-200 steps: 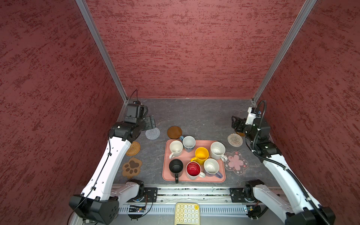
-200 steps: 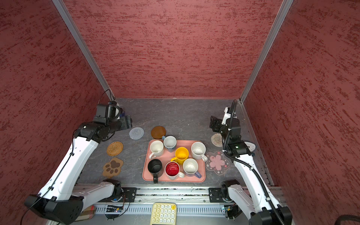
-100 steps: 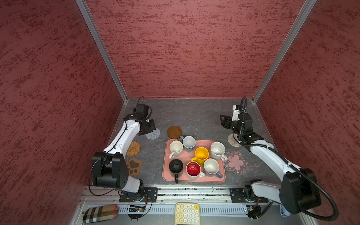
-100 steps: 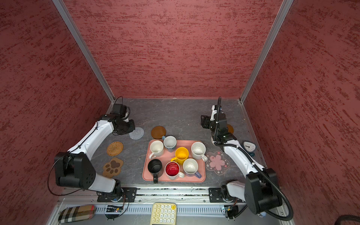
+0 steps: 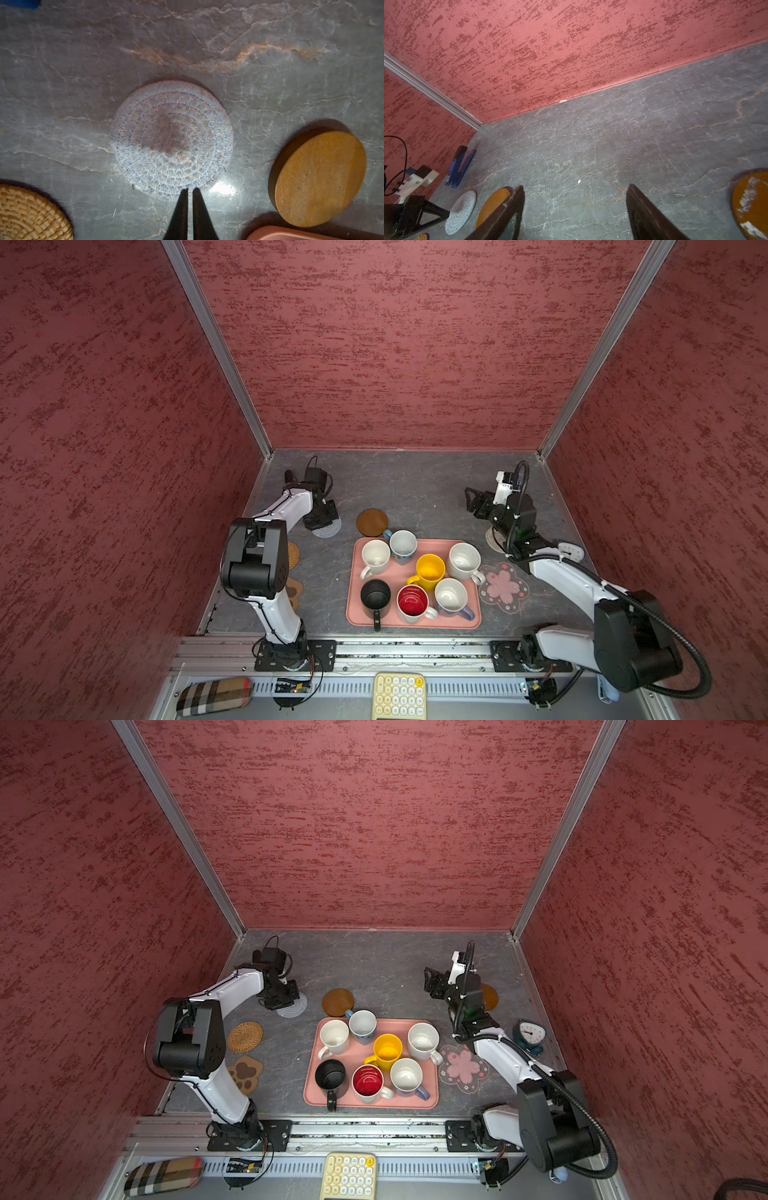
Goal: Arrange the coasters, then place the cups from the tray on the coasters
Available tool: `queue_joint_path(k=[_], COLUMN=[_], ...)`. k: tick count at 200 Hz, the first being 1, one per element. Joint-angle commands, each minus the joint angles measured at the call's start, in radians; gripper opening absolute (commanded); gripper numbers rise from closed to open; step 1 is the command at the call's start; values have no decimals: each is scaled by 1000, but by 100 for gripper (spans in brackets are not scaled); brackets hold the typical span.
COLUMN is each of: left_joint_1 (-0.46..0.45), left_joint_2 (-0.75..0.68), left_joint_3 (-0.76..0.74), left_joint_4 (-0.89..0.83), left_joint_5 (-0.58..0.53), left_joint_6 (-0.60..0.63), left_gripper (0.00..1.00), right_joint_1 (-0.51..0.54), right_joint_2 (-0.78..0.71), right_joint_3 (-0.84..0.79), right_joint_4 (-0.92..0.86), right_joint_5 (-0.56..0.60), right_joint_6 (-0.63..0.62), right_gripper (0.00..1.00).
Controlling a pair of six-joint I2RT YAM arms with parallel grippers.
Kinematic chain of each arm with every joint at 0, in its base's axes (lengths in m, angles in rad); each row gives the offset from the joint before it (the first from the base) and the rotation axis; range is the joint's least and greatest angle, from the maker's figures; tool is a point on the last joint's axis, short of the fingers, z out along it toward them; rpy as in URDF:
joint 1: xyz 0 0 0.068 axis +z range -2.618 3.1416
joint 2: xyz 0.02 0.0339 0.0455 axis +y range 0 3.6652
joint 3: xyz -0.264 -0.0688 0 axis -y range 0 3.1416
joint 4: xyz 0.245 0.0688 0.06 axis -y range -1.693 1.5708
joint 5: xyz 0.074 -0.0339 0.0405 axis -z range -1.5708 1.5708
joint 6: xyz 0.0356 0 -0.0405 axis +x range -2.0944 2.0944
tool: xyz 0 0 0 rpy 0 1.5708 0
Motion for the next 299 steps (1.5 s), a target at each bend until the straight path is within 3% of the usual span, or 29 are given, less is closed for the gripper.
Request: queue_joint_path(k=[1, 18, 90, 143, 204, 244, 299], left_joint_1=[9, 8, -2, -4, -2, 4, 36], left_joint_2=[20, 40, 87, 121, 184, 273, 442], left_joint_3=[43, 55, 65, 71, 104, 225, 506], left_joint_4=[41, 37, 19, 9, 28, 13, -65], left_joint_5=[-31, -39, -83, -84, -64, -56, -46], left_joint_6=[-11, -18, -20, -19, -31, -24, -10], left_gripper=[17, 24, 25, 37, 40, 41, 43], right_joint_1=[6, 7, 6, 6, 6, 6, 6], right_joint_2=[4, 4, -14, -5, -7, -10, -2], right_joint_3=[-6, -10, -29, -40, -44, -44, -43], right_joint_4=[84, 88, 104, 127, 129, 130, 134], right_joint_5=[56, 59, 84, 82, 93, 96, 95], right_joint_6=[0, -3, -3, 2, 0, 0, -2], right_gripper=[79, 80, 81, 81, 82, 82, 82])
